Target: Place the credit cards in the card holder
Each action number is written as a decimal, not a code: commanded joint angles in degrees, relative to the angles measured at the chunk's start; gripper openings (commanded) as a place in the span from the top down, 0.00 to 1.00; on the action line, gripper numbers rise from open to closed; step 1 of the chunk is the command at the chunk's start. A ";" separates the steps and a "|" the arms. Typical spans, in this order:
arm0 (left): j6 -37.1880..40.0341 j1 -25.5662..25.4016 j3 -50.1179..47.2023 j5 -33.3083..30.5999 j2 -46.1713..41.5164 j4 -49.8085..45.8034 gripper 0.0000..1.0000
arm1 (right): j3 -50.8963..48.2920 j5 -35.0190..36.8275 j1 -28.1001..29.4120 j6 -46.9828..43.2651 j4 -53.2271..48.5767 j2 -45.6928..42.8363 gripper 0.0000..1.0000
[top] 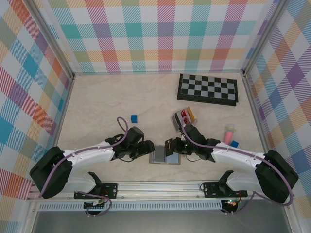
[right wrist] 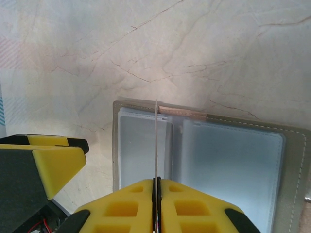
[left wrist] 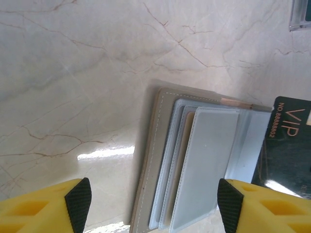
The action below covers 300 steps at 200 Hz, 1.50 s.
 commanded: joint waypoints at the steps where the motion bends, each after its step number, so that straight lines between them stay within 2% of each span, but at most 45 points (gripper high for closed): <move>1: 1.37 -0.42 0.61 1.54 0.71 2.83 0.29 | -2.86 0.00 0.30 2.15 5.19 -0.75 0.89; 64: 2.94 -0.44 2.73 5.56 7.41 4.90 0.35 | -6.17 -0.95 0.52 3.63 12.53 1.57 0.89; 128: 2.97 -0.46 2.69 5.61 9.74 4.88 0.42 | -7.16 -1.03 1.90 4.51 16.17 5.01 0.89; 176: 2.47 -0.52 2.39 5.64 10.97 5.08 0.55 | -7.61 -0.22 3.73 6.80 19.33 7.83 0.90; 203: 1.41 -0.59 1.86 5.42 11.48 5.75 0.60 | -6.51 2.13 3.95 6.15 14.61 4.19 0.90; 241: 0.69 -0.73 1.47 5.02 11.61 6.26 0.60 | -6.95 4.17 3.90 5.93 10.57 -1.91 0.89; 260: 0.35 -0.90 1.46 4.99 11.95 6.59 0.60 | -8.12 2.03 4.11 7.49 16.29 0.33 0.89; 300: -0.42 -1.03 1.55 5.17 12.36 7.09 0.61 | -7.77 2.16 5.52 8.13 19.96 5.49 0.90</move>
